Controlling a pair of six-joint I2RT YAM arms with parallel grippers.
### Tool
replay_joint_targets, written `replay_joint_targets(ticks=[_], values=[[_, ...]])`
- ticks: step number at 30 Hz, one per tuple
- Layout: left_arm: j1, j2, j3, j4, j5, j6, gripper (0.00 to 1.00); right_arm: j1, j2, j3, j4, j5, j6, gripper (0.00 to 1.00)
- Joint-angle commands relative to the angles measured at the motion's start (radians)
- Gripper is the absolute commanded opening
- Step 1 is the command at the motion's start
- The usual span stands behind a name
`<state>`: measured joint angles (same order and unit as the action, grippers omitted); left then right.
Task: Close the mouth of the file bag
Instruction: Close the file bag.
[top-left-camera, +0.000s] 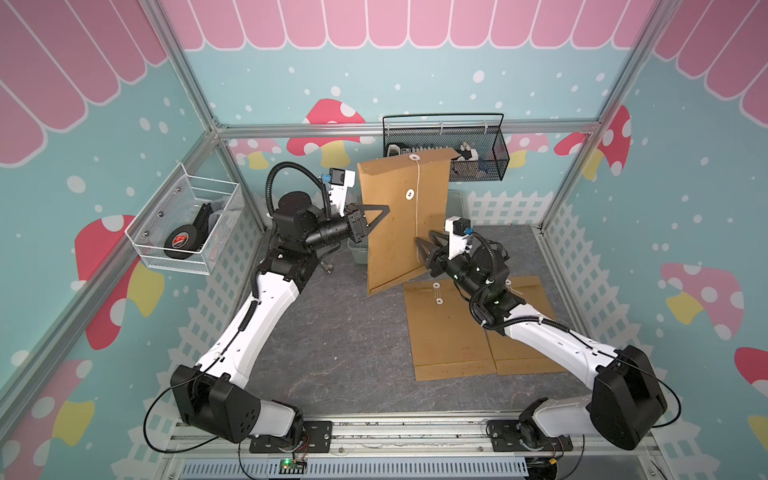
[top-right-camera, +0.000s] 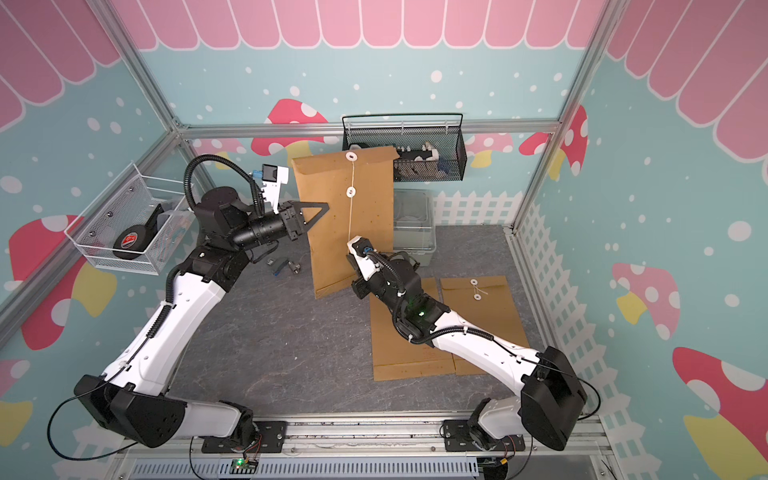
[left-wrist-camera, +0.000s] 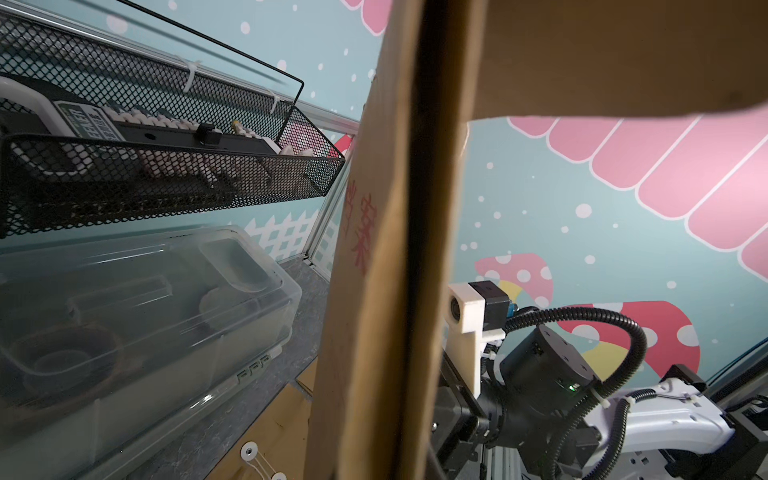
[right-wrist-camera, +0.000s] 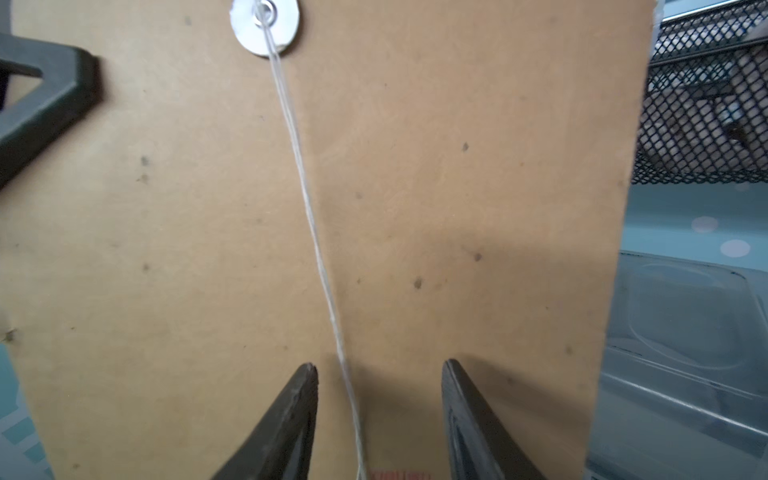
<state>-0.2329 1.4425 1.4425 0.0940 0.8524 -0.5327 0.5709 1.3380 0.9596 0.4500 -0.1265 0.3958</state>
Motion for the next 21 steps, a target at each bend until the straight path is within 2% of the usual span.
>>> replay_joint_targets(ticks=[1, 12, 15, 21], values=[[-0.028, -0.041, 0.044, -0.039, -0.051, 0.035, 0.0, 0.012, 0.019, -0.004, 0.172, 0.035, -0.035, 0.51], [-0.072, -0.08, 0.073, -0.115, -0.065, 0.082, 0.0, 0.051, 0.088, 0.029, 0.229, 0.111, -0.072, 0.46], [-0.081, -0.079, 0.073, -0.116, -0.067, 0.085, 0.0, 0.057, 0.094, 0.039, 0.234, 0.124, -0.079, 0.39], [-0.085, -0.083, 0.071, -0.13, -0.093, 0.088, 0.0, 0.074, 0.093, 0.049, 0.22, 0.148, -0.117, 0.12]])
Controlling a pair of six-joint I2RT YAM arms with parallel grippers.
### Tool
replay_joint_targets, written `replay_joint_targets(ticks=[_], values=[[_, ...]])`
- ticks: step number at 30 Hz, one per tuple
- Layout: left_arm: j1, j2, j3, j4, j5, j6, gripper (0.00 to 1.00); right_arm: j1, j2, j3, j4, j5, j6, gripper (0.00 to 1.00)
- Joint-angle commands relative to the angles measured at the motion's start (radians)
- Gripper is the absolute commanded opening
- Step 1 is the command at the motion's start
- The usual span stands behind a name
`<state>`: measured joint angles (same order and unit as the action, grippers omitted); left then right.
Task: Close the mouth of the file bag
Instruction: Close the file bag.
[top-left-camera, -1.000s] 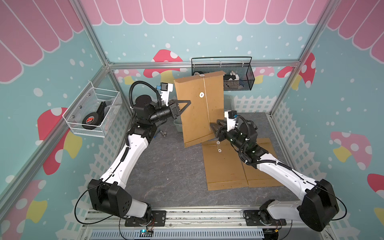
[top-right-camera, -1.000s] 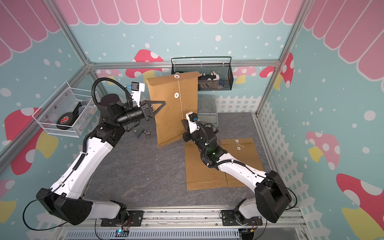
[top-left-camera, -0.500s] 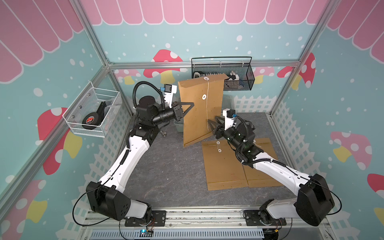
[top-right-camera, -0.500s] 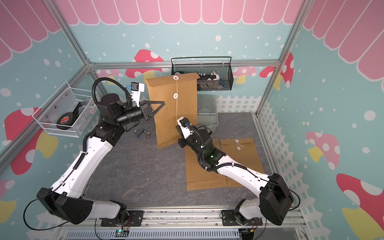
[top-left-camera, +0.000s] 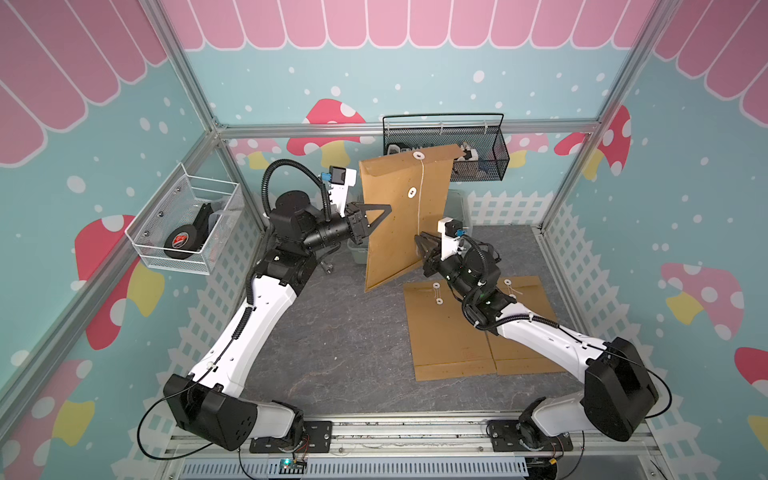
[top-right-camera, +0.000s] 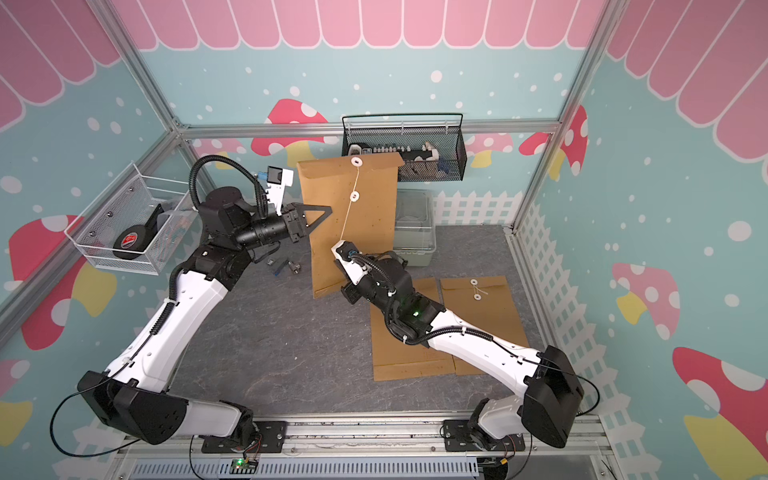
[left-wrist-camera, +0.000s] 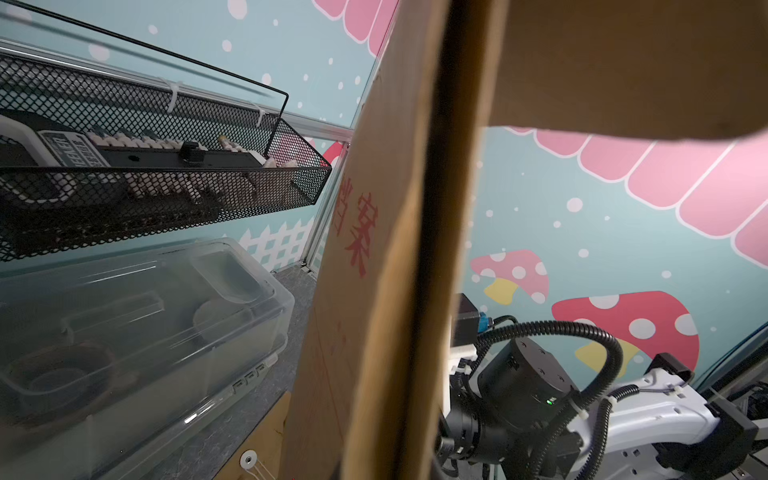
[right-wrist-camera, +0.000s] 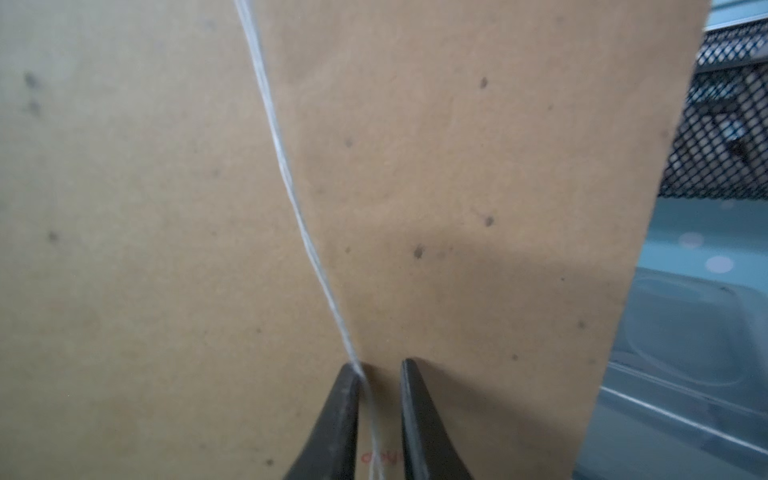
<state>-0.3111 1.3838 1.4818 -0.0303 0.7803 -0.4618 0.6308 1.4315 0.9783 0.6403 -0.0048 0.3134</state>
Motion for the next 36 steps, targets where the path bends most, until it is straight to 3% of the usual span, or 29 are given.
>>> replay_joint_targets(ticks=[1, 3, 15, 25, 36], values=[[-0.006, -0.023, 0.034, -0.011, -0.027, 0.02, 0.0, 0.017, -0.005, 0.028, 0.019, 0.031, -0.047, 0.07], [-0.002, -0.018, 0.05, -0.043, -0.065, 0.019, 0.0, 0.032, -0.023, 0.022, -0.012, 0.043, -0.083, 0.0], [0.037, 0.014, 0.053, -0.088, -0.024, 0.021, 0.0, 0.186, -0.083, 0.07, -0.305, 0.071, -0.279, 0.0], [0.038, 0.021, 0.046, -0.148, 0.104, 0.113, 0.0, 0.296, 0.002, 0.204, -0.51, 0.041, -0.35, 0.0], [0.04, 0.008, 0.02, -0.146, 0.298, 0.153, 0.0, 0.315, 0.07, 0.262, -0.591, 0.028, -0.36, 0.0]])
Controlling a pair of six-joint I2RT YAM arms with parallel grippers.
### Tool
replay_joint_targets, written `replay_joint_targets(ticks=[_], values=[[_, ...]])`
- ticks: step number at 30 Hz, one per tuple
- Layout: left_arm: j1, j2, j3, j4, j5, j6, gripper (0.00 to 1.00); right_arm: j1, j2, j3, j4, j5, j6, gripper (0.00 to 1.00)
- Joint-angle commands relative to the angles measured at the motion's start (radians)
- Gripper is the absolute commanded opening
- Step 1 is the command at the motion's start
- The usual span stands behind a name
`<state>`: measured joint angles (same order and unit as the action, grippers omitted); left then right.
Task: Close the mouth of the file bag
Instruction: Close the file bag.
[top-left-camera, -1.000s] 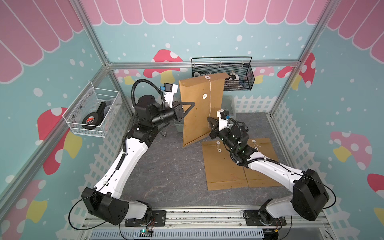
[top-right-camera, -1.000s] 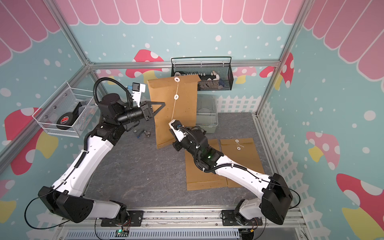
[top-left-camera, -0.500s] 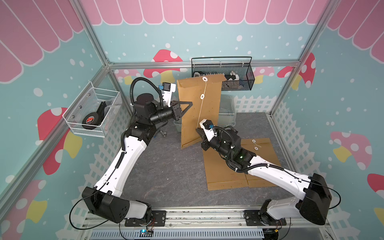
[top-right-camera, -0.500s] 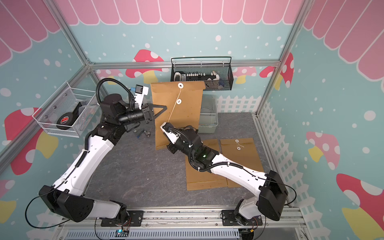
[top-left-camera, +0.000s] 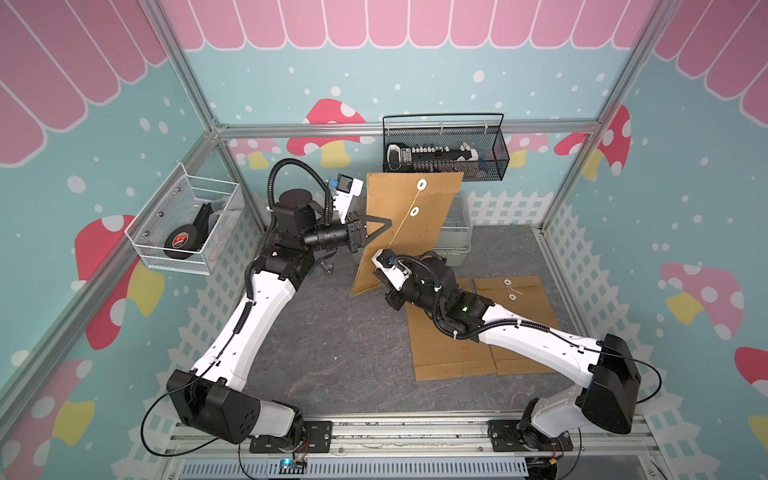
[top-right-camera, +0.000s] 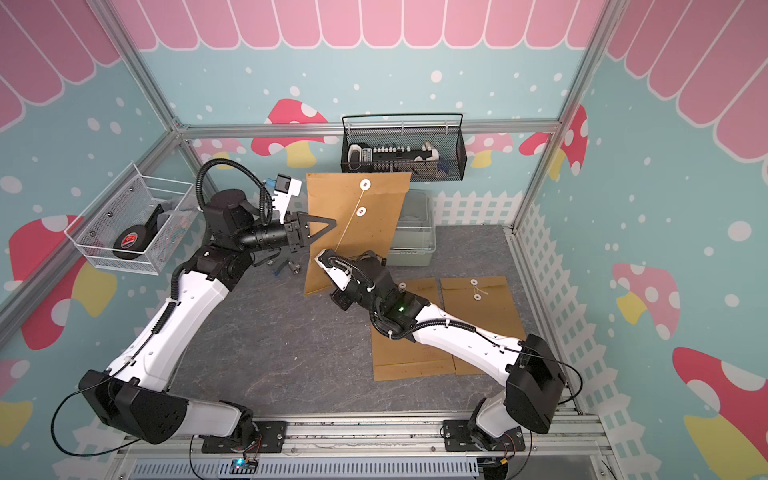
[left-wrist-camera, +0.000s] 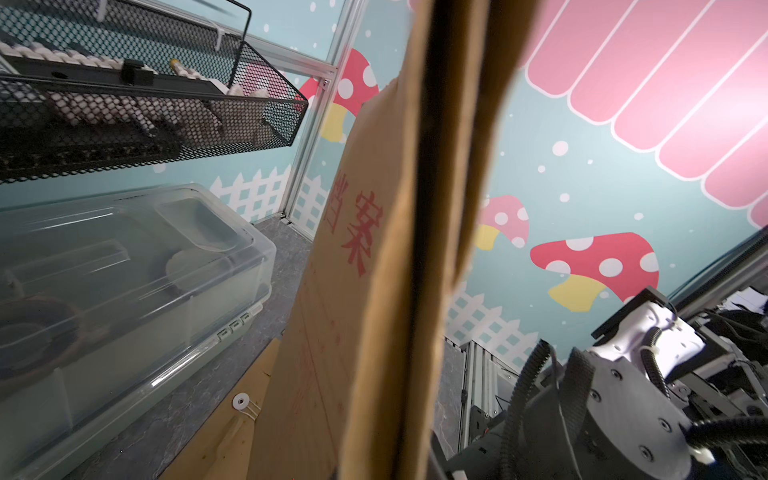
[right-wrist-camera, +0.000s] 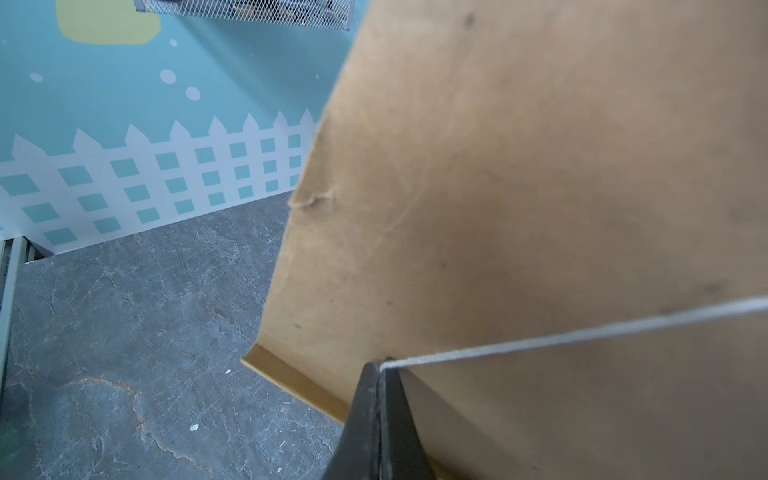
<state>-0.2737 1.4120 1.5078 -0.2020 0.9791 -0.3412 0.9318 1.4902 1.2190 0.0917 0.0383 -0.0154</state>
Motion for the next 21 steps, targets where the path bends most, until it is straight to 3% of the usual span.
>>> replay_joint_targets(ticks=[1, 21], values=[[0.002, -0.021, -0.01, 0.029, 0.107, 0.032, 0.0, 0.015, 0.009, 0.019, -0.041, -0.011, -0.031, 0.0], [-0.035, -0.039, -0.019, 0.098, 0.231, -0.058, 0.0, -0.05, 0.028, 0.007, -0.009, 0.016, -0.036, 0.0]])
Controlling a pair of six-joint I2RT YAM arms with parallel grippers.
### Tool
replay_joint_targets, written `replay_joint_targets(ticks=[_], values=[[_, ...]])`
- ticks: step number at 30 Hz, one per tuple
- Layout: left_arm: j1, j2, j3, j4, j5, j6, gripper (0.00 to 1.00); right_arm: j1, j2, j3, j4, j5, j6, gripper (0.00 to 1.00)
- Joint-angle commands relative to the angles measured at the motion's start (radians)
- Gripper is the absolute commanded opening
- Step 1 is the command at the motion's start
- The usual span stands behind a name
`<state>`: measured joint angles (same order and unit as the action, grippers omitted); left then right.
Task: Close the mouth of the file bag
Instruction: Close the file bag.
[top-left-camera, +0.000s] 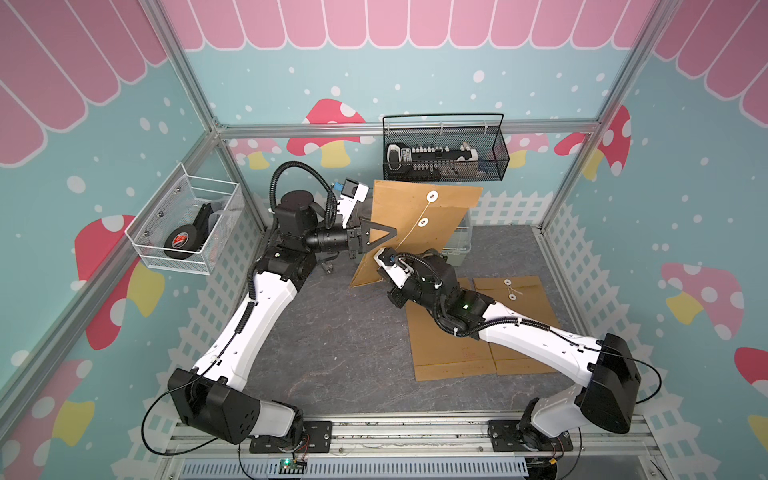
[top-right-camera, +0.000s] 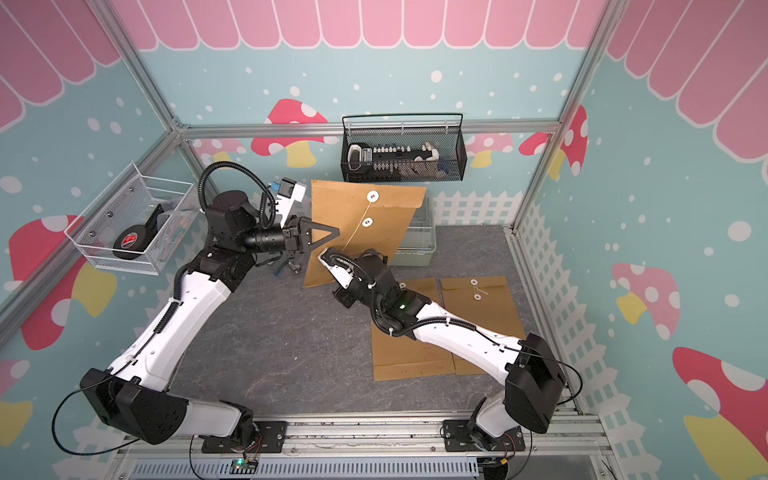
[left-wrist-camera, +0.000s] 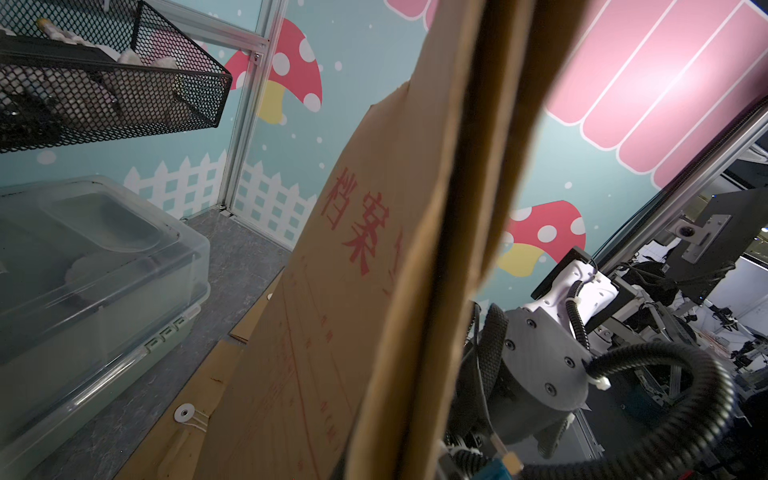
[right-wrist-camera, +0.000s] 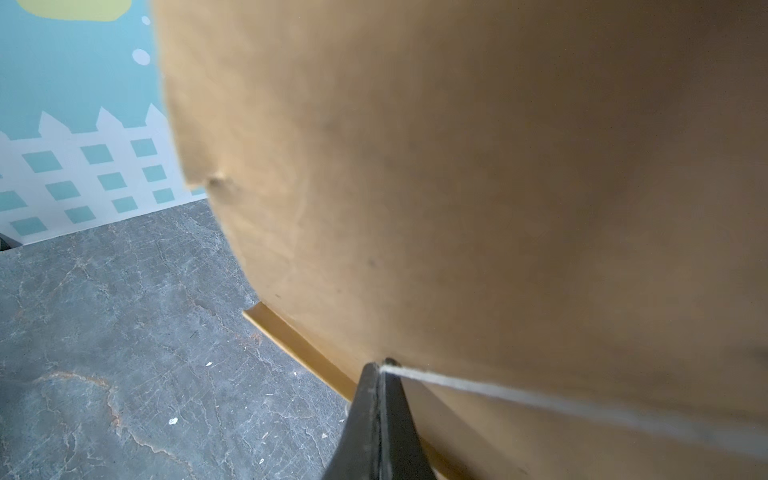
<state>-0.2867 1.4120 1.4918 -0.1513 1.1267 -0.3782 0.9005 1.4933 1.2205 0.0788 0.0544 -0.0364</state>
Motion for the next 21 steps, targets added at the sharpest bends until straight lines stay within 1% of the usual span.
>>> replay_joint_targets(ticks=[1, 5, 9, 11, 16, 21], values=[[-0.024, -0.04, -0.004, 0.046, 0.087, -0.02, 0.0, -0.024, 0.025, 0.007, 0.003, -0.002, -0.017, 0.0], [-0.028, -0.046, -0.013, 0.057, 0.095, -0.03, 0.0, -0.044, 0.019, 0.0, 0.007, -0.009, -0.011, 0.0], [-0.028, -0.053, -0.046, 0.188, 0.109, -0.124, 0.0, -0.069, 0.012, -0.02, 0.024, -0.027, 0.009, 0.0], [-0.028, -0.053, -0.05, 0.205, 0.115, -0.142, 0.0, -0.086, 0.001, -0.036, 0.044, -0.06, 0.032, 0.0], [-0.025, -0.051, -0.049, 0.2, 0.117, -0.139, 0.0, -0.136, -0.032, -0.066, 0.063, -0.186, 0.109, 0.0], [-0.011, -0.05, -0.048, 0.2, 0.099, -0.139, 0.0, -0.203, -0.06, -0.115, 0.136, -0.376, 0.239, 0.0]])
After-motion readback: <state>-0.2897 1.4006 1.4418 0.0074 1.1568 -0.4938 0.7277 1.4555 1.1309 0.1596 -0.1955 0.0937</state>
